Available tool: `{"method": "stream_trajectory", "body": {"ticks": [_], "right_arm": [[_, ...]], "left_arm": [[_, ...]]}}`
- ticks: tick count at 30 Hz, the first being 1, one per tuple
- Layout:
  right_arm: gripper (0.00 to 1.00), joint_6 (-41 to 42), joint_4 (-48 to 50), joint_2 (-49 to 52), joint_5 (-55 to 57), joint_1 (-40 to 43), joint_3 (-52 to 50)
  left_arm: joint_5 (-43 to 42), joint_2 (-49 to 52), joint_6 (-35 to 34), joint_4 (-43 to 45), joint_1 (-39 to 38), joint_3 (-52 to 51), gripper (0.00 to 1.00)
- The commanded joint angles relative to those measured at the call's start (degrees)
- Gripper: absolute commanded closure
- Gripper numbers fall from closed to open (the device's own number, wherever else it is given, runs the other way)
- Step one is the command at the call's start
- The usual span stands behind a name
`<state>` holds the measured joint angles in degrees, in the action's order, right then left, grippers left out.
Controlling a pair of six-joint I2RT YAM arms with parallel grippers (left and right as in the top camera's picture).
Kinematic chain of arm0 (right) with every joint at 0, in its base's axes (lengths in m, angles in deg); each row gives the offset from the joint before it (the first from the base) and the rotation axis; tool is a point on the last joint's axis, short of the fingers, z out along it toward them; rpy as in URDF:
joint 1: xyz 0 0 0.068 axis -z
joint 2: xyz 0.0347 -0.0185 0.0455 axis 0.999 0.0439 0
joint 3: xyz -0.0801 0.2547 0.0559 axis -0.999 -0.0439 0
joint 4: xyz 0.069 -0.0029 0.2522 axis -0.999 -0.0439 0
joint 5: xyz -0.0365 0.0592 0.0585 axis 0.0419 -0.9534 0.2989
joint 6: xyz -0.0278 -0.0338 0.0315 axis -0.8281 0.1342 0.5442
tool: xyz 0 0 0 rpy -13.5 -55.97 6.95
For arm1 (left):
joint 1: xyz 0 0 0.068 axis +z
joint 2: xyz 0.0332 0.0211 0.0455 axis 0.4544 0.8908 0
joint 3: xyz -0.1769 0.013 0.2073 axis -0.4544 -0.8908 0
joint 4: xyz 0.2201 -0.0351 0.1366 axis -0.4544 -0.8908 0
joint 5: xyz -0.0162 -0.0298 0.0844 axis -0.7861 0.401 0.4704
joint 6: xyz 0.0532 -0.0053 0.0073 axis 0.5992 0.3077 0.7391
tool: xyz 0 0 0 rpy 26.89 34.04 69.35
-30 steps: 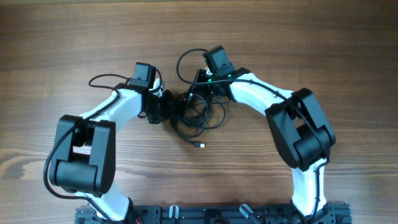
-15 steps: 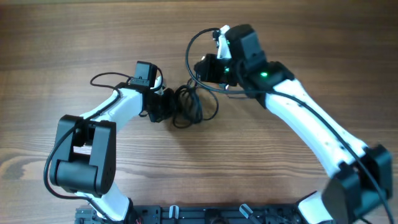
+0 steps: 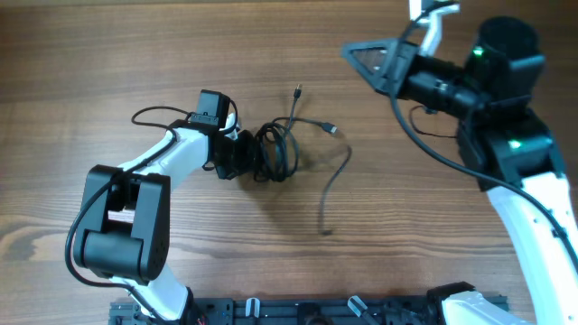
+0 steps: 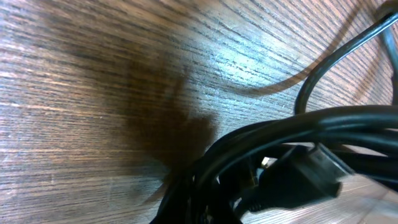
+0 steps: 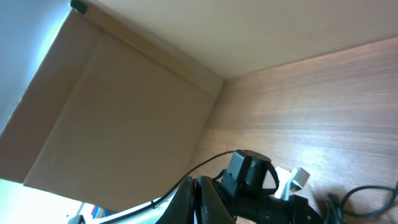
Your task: Untangle cables
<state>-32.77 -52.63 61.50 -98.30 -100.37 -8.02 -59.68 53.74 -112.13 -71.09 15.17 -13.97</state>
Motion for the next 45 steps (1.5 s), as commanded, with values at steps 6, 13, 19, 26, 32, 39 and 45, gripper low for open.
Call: {"method": "stream_trajectory", "body": {"ticks": [6,13,19,26,32,39,45], "right_arm": [[0.93,-19.6,-20.3,10.0,9.7,0.8,-0.8],[0.76,-26.1,-23.2,12.4,13.1,0.8,-0.8],[0.56,-26.1,-23.3,12.4,14.8,0.7,-0.8],[0.51,-27.9,-23.7,12.4,14.8,-0.9,-0.8],[0.48,-34.9,-23.5,12.4,14.1,-5.5,-0.8],[0.39,-49.2,-21.4,12.4,10.7,-13.6,-0.8],[0.39,-59.1,-20.0,12.5,12.2,-17.4,-0.8]], "left_arm": [[1.4,-3.8,9.5,1.1,1.0,0.8,0.96],[0.5,-23.5,12.7,1.4,1.1,2.9,0.96],[0.5,-34.2,12.4,-2.6,1.1,2.9,0.93],[0.4,-34.2,4.4,-0.3,1.1,2.9,0.96],[-2.4,-34.2,-18.1,7.6,1.1,2.9,0.96],[-4.5,-34.2,-39.8,7.6,1.1,2.9,0.96],[-7.1,-34.2,-44.6,6.6,1.1,2.9,0.96]]}}
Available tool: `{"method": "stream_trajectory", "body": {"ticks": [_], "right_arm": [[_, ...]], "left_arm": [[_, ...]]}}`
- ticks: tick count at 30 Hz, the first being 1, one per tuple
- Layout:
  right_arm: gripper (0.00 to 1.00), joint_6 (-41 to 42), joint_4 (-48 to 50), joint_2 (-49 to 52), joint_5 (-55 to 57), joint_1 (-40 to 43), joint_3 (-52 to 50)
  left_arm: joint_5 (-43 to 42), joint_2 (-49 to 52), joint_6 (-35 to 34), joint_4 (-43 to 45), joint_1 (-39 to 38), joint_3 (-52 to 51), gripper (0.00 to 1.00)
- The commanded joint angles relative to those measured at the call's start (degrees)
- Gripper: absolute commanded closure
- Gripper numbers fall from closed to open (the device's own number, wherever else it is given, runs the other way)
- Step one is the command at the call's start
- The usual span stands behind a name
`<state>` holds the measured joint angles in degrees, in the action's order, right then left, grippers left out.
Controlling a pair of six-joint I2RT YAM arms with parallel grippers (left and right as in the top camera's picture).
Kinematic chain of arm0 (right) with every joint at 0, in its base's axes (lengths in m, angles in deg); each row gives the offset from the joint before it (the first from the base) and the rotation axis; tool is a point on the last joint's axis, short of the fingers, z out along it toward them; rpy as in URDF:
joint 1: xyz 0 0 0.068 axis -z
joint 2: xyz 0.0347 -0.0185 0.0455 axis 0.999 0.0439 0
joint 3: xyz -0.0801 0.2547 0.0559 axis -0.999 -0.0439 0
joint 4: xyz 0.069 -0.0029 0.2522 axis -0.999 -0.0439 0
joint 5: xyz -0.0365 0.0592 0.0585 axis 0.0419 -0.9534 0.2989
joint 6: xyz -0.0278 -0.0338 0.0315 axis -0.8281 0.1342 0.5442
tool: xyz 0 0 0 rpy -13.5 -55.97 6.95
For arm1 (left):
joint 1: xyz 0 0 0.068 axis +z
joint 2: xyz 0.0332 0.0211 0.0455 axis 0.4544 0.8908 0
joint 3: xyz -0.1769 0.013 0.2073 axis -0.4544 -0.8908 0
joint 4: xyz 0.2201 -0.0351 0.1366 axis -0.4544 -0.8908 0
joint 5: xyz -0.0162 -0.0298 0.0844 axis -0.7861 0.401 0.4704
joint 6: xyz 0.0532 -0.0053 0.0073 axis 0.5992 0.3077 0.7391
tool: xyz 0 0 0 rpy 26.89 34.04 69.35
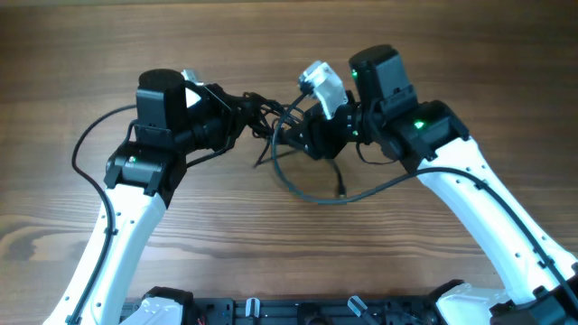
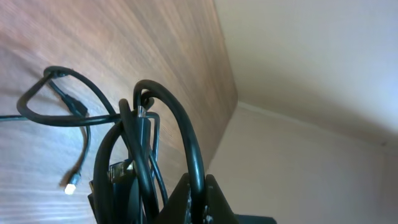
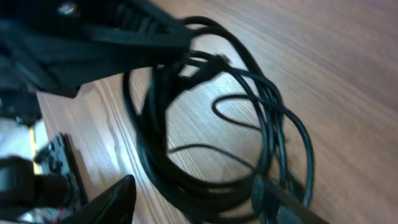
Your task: Untangle cables
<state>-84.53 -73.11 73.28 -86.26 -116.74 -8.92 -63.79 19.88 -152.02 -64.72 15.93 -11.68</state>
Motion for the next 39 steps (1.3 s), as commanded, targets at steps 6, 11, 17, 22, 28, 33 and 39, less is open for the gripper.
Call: {"method": "stream_trajectory", "body": {"ticks": [6,11,17,22,28,33,39], "right_arm": [[0.38,-13.2,0.4,3.6,-0.1,-3.5,0.1],[0.82,-12.3,0.8,5.0,0.2,-3.7,0.1],[0.95,-0.7,2.2,4.4,-0.1,-1.6,0.1],[0.96,12.3,2.7,3.5,-0.4,0.5,0.2],[0.95,17.9,4.4,2.3,-7.3,3.5,0.3],[0.96,16.9,2.5,2.3,-10.1,6.0,0.3],[0.87,19.2,2.0,2.3,-10.2,6.0,0.3]], "left_arm": [[-3.4,-0.4,-7.0,0.2,0.3,0.6,0.96],[-2.8,-0.4,-7.2,0.2,0.3,0.6,0.96],[15.7,-0.3,10.6,-6.8,0.3,0.6,0.96],[22.2,-0.3,29.0,-12.5,0.3,0.6,0.89],[15.8,-0.4,45.9,-13.4,0.5,0.6,0.64],[7.3,-0.3,51.8,-12.5,3.1,0.6,0.51],[-3.6,2.3,52.6,-12.0,2.1,0.6,0.47]]}}
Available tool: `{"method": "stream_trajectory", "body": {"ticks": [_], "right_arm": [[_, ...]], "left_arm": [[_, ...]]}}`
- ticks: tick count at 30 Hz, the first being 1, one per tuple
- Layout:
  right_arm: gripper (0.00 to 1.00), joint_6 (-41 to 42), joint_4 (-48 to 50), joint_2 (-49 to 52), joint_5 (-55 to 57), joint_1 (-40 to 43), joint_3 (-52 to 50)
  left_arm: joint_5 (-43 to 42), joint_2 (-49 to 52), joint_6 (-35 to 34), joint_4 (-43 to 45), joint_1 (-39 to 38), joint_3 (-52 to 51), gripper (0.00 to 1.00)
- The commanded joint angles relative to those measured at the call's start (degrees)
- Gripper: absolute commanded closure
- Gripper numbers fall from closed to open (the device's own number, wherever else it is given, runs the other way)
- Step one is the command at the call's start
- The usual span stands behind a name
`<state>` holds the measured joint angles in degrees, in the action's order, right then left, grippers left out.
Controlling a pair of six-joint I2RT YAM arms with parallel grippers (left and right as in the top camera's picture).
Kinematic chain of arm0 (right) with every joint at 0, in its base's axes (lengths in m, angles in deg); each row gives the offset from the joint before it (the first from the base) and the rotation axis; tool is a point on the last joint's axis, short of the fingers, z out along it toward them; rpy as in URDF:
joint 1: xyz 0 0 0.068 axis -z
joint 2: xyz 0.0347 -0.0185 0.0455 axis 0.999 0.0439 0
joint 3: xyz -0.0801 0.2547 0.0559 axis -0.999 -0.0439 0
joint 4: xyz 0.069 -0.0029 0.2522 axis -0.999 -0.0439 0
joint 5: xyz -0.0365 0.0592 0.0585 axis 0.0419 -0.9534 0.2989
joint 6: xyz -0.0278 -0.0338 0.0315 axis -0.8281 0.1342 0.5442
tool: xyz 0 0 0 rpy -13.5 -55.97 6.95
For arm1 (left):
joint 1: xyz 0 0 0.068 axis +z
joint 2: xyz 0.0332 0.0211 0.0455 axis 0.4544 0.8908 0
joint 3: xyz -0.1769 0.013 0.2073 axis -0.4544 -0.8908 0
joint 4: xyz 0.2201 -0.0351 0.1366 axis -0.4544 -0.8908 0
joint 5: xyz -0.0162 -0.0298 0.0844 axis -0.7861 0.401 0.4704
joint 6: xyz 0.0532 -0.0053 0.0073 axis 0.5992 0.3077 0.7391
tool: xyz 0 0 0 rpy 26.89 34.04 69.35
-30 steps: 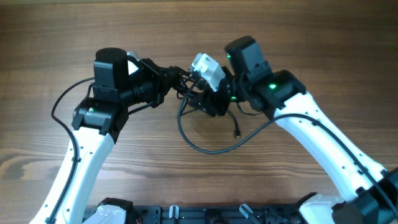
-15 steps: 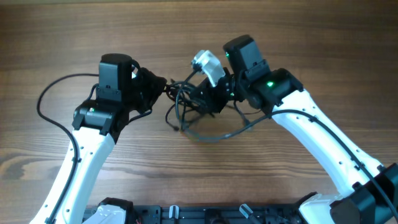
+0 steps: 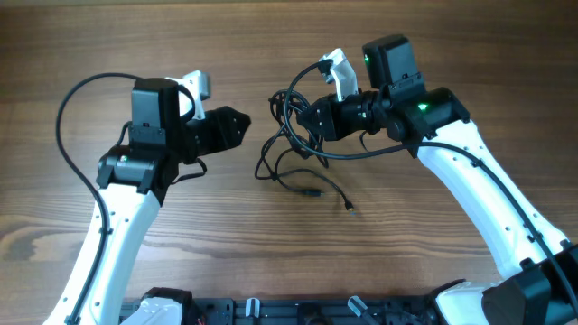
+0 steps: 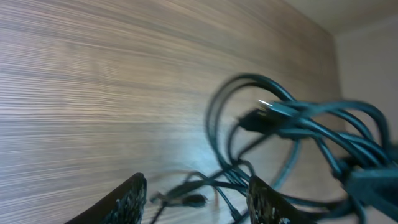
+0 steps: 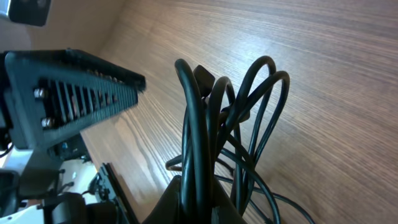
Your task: Untangle cables
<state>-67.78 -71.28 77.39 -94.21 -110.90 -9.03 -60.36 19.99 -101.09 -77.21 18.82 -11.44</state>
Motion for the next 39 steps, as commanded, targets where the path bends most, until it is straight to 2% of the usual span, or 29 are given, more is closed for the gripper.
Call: {"method": "stream_trajectory", "body": {"ticks": [1,2,3,4,6,8,10,12,14,17,21,25,30,39], "right_arm": [[0.8,3.1,0.2,-1.8,-2.2,0.1,0.4],[0.67,3.3,0.2,-1.8,-2.2,0.0,0.4],[0.6,3.3,0.2,-1.8,-2.2,0.0,0.4],[0.58,3.4,0.2,-1.8,-1.6,0.0,0.4],[0.61,3.9,0.1,-1.8,-0.5,0.0,0.4],[0.74,6.6,0.1,-1.8,1.5,0.0,0.2],[0.76,6.9,-0.3,-1.7,3.7,0.0,0.2],[0.72,8.9,-1.2,-1.7,8.1,0.0,0.2],[0.63,10.7,-1.8,-1.7,13.2,0.1,0.2],[0.54,15.7,-2.8,-1.7,21.5,0.5,0.2],[0.48,16.8,-2.7,-1.7,23.1,2.8,0.2],[0.43,16.7,-3.3,-1.7,23.1,5.9,0.2],[0.33,14.0,-4.1,-1.7,23.1,6.3,0.2],[0.27,12.1,-5.5,-1.7,24.8,6.3,0.2]], "left_arm": [[-7.0,3.1,0.1,0.5,-1.0,0.3,0.47],[-7.3,4.3,-1.5,0.7,-1.2,0.3,0.48],[-8.3,5.7,-2.1,1.2,-1.4,0.3,0.51],[-9.7,7.3,-2.1,1.9,-1.7,0.3,0.53],[-10.8,9.2,-2.2,2.7,-2.1,0.3,0.55],[-10.7,10.7,-2.9,3.0,-2.7,0.3,0.56],[-10.6,11.9,-2.9,3.1,-3.3,0.3,0.56],[-10.6,12.6,-2.9,3.0,-3.7,0.3,0.56],[-9.6,13.0,-2.9,3.0,-4.4,0.3,0.56],[-4.6,13.5,-2.9,3.0,-6.3,0.3,0.55],[1.2,15.3,-2.9,5.4,-9.2,0.3,0.49],[7.4,20.5,-2.9,12.3,-12.8,0.3,0.39],[6.7,26.5,-4.8,20.0,-16.2,0.3,0.3],[6.8,29.0,-4.6,25.8,-20.0,0.3,0.16]]}}
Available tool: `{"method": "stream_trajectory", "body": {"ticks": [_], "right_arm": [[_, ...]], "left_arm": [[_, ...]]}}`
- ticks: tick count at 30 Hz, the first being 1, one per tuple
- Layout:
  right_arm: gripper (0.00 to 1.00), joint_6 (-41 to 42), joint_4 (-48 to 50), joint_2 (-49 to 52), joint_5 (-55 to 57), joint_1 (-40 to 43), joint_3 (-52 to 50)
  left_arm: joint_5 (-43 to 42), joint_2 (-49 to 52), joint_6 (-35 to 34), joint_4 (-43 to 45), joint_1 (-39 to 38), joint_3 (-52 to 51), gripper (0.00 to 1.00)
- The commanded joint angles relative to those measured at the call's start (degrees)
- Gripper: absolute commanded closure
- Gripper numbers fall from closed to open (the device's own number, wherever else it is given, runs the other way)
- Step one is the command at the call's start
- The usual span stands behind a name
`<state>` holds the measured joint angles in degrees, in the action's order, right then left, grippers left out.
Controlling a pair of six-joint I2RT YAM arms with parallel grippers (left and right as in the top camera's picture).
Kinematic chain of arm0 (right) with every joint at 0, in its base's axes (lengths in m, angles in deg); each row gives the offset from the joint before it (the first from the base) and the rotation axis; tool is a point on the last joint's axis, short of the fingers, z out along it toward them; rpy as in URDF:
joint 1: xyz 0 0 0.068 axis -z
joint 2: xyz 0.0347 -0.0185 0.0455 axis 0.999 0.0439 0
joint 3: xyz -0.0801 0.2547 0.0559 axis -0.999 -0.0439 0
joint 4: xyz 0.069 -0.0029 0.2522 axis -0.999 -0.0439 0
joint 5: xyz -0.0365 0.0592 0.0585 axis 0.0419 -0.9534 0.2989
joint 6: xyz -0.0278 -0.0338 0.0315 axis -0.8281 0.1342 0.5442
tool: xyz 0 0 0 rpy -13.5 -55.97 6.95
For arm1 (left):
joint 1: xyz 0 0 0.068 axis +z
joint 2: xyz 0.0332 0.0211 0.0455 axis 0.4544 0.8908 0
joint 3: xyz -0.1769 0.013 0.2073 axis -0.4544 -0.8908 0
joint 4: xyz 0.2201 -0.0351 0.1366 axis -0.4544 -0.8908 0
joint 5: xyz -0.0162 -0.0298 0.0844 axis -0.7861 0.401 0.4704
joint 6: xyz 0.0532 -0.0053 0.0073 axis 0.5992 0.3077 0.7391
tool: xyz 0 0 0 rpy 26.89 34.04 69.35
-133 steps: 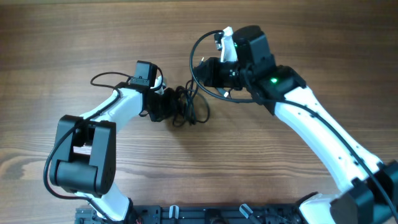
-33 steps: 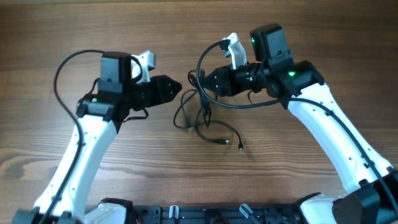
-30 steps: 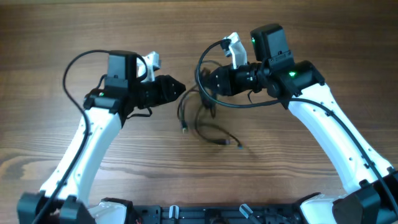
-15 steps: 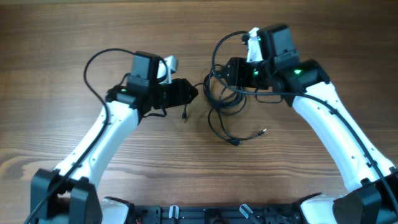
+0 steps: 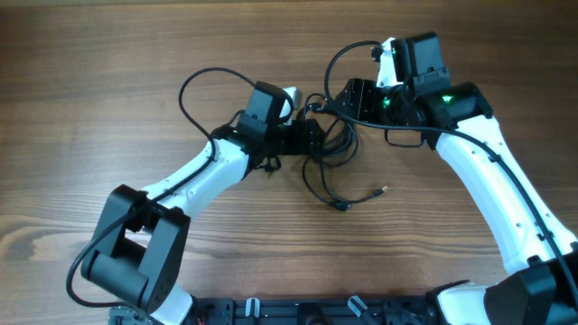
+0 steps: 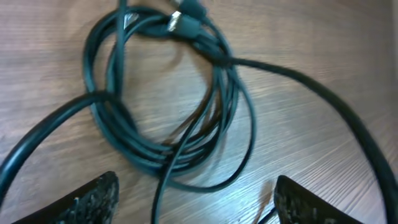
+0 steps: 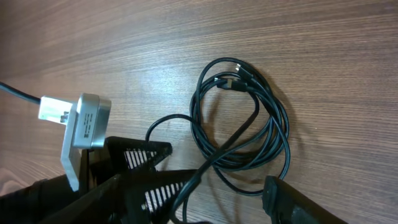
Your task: Untangle cables
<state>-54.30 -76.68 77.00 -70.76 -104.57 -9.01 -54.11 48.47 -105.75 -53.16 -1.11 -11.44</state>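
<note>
The black cable coil (image 5: 336, 149) lies flat on the wooden table (image 5: 108, 90), seen as a loose ring of several turns (image 6: 168, 106) (image 7: 245, 127). Two tails run out toward the front, ending in small plugs (image 5: 381, 190) (image 5: 342, 207). My left gripper (image 5: 312, 140) (image 6: 196, 202) is open at the coil's left edge, low over it. My right gripper (image 5: 354, 97) (image 7: 196, 205) hovers open just behind the coil. One black strand (image 7: 211, 171) passes between the right fingers without being pinched. The left gripper (image 7: 140, 158) also shows in the right wrist view.
A thin wire loop (image 5: 194, 86) from my left wrist arcs over the table behind the left arm. Another loop (image 5: 339, 54) rises by the right wrist. A black rail (image 5: 316, 311) runs along the table's front edge.
My right gripper was shut on the bundle, holding it off the table; now it is open and the coil lies flat. My left gripper has moved right, up to the coil.
At first my left gripper was at the bundle on the table, with the right arm raised far off. Then both grippers met at the lifted bundle. Then the right gripper held it alone while the left stood open apart. Now the coil rests on the table between two open grippers.
</note>
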Motion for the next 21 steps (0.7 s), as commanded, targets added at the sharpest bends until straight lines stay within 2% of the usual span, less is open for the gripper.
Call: {"method": "stream_trajectory", "body": {"ticks": [1,8,10,13,15,21], "right_arm": [[0.26,-1.4,-0.1,-1.3,1.4,-0.1,0.2],[0.25,-2.8,-0.4,-0.3,3.5,-0.1,0.2],[0.25,-2.7,-0.3,-0.3,4.5,-0.1,0.2],[0.25,-2.6,-0.1,-0.3,6.1,0.7,0.2],[0.26,-2.6,-0.2,-0.3,6.0,2.4,0.2],[0.26,-5.8,0.7,-0.3,-4.5,9.8,0.2]], "left_arm": [[0.5,0.5,0.1,2.3,0.0,0.3,0.15],[-11.6,0.5,0.5,8.9,0.0,0.3,0.09],[-11.6,0.5,0.5,8.8,0.0,0.3,0.09],[-11.1,0.8,0.5,7.5,-0.4,0.3,0.14],[-8.2,1.5,0.5,5.9,-0.6,0.3,0.16],[-10.2,1.8,0.5,8.0,-0.2,0.3,0.14]]}}
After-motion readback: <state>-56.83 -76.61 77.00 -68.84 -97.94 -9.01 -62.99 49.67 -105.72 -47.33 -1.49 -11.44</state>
